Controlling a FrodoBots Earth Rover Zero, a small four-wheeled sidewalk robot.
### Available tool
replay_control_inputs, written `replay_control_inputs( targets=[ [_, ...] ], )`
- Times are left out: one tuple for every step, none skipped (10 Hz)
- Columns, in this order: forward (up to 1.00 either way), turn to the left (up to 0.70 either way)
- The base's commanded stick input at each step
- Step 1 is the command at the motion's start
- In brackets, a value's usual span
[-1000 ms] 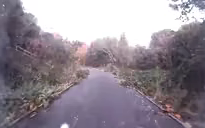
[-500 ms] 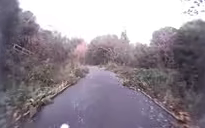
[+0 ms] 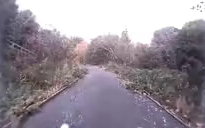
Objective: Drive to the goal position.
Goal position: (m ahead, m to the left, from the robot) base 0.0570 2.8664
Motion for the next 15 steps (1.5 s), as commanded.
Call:
replay_control_inputs(
  targets=[
    [0.7,0.0],
    [0.7,0.0],
    [0.7,0.0],
    [0.7,0.0],
    [0.7,0.0],
    [0.7,-0.21],
    [0.7,-0.25],
    [0.7,-0.1],
    [0.7,0.0],
    [0.7,0.0],
    [0.41,0.0],
    [0.0,0.0],
    [0.0,0.0],
    [0.0,0.0],
    [0.0,0.0]
  ],
)
